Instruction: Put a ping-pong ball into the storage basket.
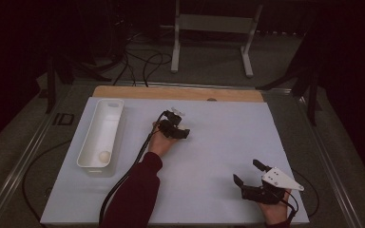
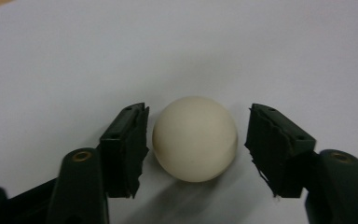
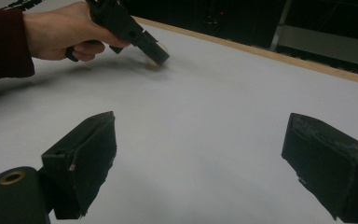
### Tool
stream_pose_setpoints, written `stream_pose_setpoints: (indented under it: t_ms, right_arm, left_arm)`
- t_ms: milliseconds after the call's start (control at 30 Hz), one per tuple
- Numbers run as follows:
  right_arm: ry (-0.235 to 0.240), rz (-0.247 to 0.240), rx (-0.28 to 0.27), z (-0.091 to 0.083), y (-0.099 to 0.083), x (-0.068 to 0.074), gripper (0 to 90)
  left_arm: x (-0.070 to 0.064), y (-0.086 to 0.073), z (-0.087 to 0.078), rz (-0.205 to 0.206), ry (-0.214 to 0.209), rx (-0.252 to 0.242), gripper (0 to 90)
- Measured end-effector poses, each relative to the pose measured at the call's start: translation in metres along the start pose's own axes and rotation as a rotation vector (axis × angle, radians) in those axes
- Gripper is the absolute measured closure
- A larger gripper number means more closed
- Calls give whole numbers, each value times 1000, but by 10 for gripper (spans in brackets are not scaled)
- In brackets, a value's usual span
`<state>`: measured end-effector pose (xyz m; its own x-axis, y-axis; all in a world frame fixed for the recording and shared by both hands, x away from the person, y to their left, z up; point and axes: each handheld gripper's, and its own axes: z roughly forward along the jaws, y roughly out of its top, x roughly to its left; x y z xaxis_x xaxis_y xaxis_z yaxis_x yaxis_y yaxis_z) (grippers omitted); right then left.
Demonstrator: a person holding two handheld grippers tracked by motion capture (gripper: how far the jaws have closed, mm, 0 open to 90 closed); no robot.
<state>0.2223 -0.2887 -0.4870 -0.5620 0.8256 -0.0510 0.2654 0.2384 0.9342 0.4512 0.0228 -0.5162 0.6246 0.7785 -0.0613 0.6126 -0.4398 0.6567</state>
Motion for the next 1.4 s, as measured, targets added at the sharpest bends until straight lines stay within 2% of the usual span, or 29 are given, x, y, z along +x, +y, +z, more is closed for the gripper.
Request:
stream_pose_setpoints:
  t_ms: [200,933,1400]
  right_arm:
    - [-1,0,0,0,0,0,96]
    - [-3,1,-1,0,0,0,96]
    - [-1,0,0,0,0,0,96]
  left_arm:
    - [0,-1,1,0,0,-2,507]
    - [-2,2,-8,-4,1,-27,512]
    - [-2,8,-22,-8,-5,-65,513]
